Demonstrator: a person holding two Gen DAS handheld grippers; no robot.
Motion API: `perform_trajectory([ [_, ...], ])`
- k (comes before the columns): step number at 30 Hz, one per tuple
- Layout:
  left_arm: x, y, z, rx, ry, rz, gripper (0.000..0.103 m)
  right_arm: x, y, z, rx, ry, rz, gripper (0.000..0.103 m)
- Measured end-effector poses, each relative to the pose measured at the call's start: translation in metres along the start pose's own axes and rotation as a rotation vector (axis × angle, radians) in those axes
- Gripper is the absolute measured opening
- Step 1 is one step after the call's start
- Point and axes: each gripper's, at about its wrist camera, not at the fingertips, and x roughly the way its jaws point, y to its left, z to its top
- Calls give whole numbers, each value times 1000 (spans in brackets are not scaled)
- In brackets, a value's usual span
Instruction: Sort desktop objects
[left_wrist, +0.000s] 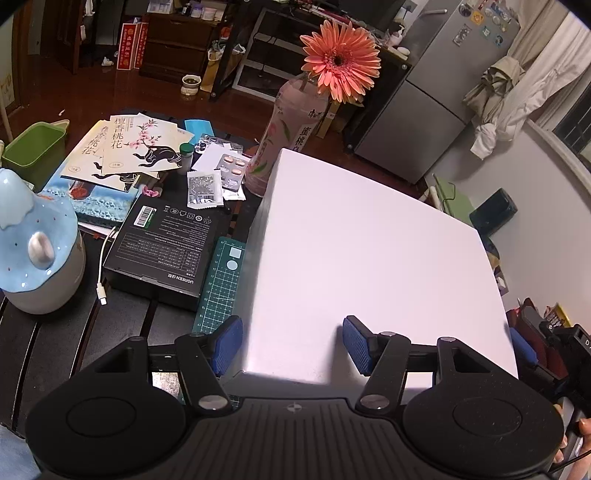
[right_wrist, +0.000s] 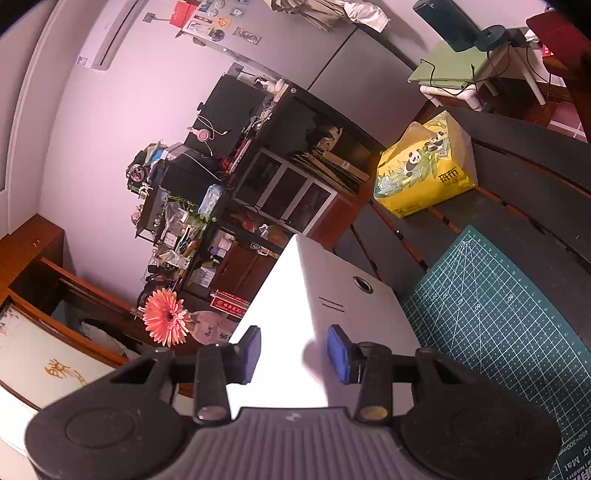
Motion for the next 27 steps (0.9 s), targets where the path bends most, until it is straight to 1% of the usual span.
perform_trajectory([
  [27, 12, 3, -2, -14, 25, 17, 58, 5, -7, -1, 21, 11, -23, 39],
])
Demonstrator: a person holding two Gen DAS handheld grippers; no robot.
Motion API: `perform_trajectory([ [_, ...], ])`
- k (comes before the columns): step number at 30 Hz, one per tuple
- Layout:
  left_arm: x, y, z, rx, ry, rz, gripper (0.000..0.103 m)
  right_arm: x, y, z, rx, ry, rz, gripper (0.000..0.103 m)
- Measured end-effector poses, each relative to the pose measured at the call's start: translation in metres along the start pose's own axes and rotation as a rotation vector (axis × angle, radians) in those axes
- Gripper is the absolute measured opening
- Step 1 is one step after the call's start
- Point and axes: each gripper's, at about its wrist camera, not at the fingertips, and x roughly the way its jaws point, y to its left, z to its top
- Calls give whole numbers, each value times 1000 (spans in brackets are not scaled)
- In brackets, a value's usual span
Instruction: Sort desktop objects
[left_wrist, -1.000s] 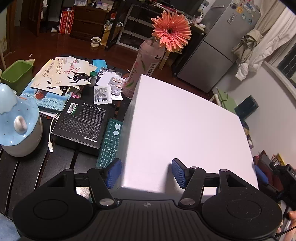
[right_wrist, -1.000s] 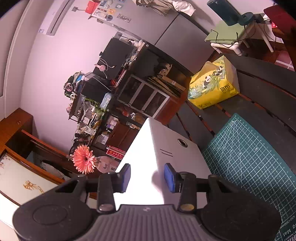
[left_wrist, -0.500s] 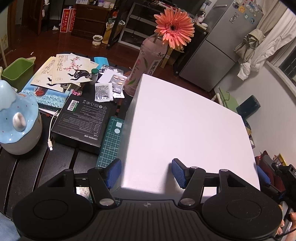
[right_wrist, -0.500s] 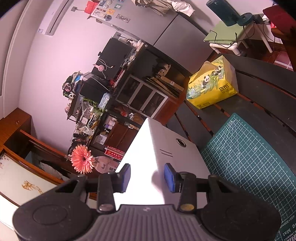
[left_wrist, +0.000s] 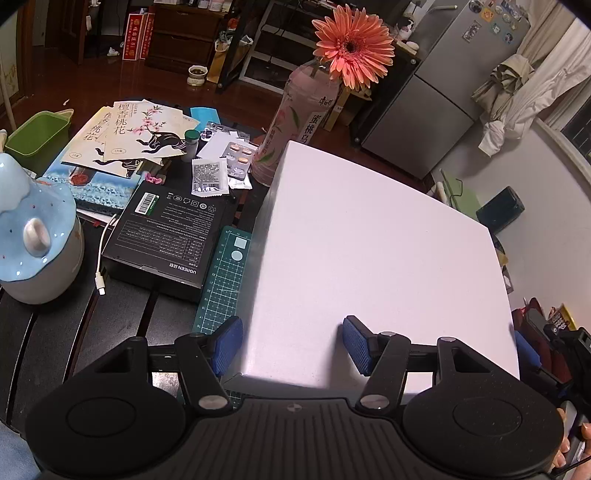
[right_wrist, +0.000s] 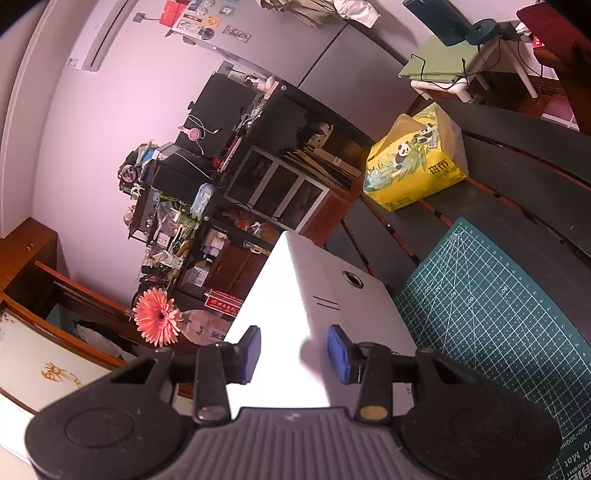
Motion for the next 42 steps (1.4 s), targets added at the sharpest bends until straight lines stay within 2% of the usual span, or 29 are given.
perform_trajectory([
  [14, 1, 0, 0, 1, 1, 0, 58, 10, -8, -3, 4, 26, -75, 37],
  [42, 3, 0, 0, 4, 3, 6, 58, 13, -18, -3, 30, 48, -79, 37],
])
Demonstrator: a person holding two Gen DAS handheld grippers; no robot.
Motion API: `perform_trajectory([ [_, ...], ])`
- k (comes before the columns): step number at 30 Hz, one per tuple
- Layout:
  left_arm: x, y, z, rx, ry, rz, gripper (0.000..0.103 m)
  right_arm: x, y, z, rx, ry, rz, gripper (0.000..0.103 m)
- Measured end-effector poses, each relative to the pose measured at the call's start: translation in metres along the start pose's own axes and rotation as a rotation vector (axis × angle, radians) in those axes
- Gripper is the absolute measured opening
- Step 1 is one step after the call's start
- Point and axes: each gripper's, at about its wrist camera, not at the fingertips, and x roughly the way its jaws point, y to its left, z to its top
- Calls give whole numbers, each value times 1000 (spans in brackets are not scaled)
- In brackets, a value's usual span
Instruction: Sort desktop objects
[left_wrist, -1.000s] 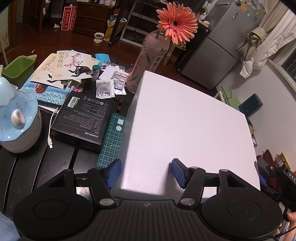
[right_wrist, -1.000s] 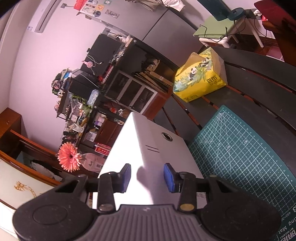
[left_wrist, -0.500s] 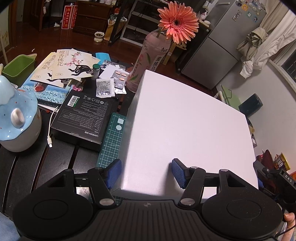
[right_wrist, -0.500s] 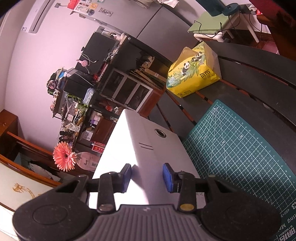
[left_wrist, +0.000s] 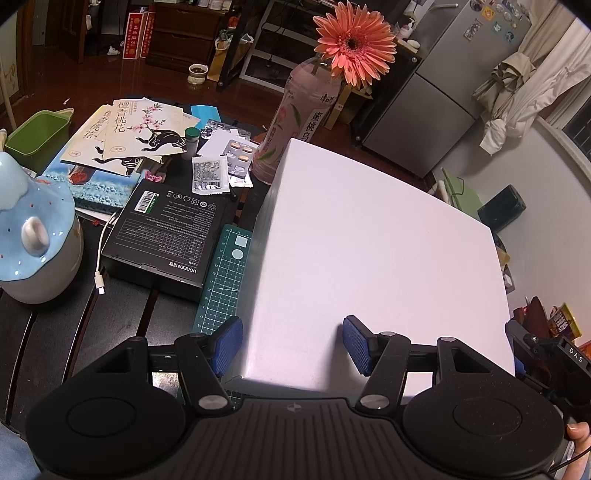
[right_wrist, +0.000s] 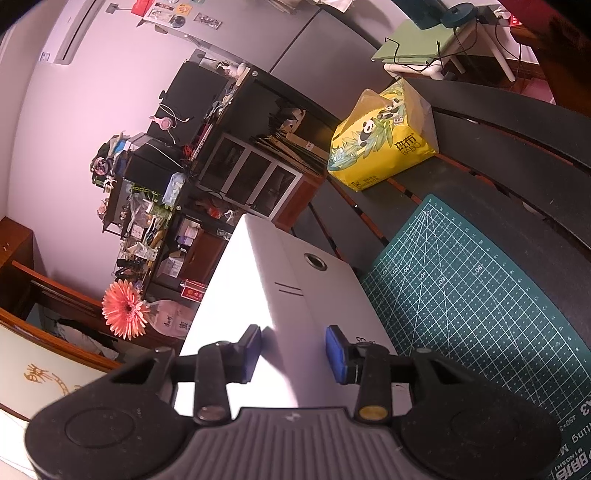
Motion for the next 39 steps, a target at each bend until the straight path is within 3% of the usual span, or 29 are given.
perform_trajectory([
  [34, 1, -3, 0, 5, -7, 4, 58, 6, -8, -2, 10, 5, -35, 38],
  [39, 1, -2, 1, 3, -7, 3, 58, 7, -10, -2, 12, 10, -40, 44],
])
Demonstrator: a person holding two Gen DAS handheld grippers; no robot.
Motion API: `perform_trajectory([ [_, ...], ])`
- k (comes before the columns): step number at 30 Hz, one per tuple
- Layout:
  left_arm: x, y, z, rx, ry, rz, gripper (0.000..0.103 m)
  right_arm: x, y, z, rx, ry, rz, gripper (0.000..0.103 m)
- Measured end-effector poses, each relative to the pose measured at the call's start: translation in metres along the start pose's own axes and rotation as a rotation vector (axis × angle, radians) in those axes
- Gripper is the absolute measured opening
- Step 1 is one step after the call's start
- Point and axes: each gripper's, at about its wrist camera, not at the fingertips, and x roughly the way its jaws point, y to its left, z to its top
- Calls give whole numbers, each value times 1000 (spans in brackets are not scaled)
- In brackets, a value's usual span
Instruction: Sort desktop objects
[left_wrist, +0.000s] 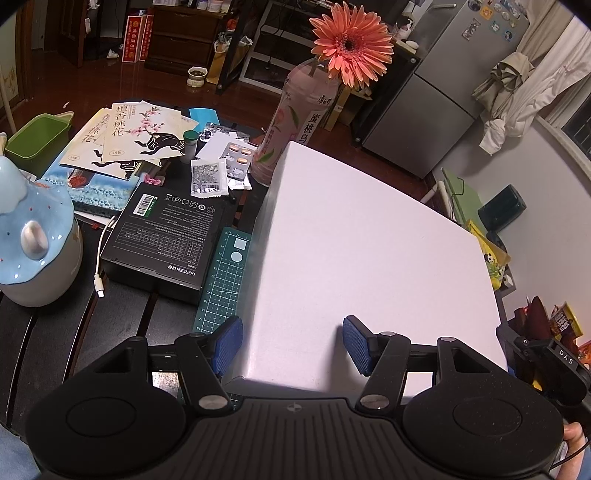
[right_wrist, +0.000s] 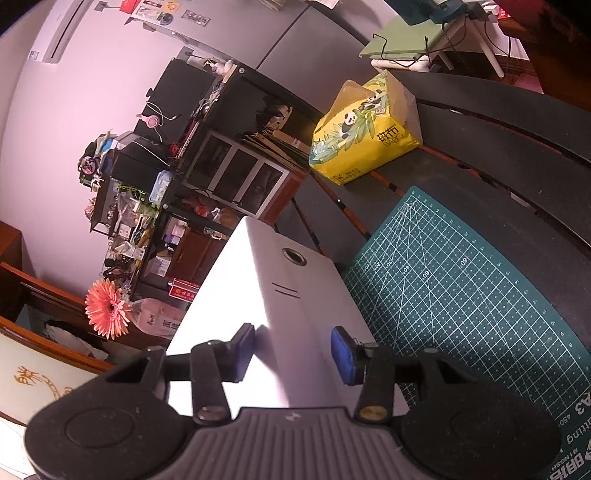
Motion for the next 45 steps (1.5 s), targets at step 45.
perform_trajectory([
  [45, 14, 13, 32, -2, -107, 72, 35, 1, -4, -1, 44, 2, 7, 45],
])
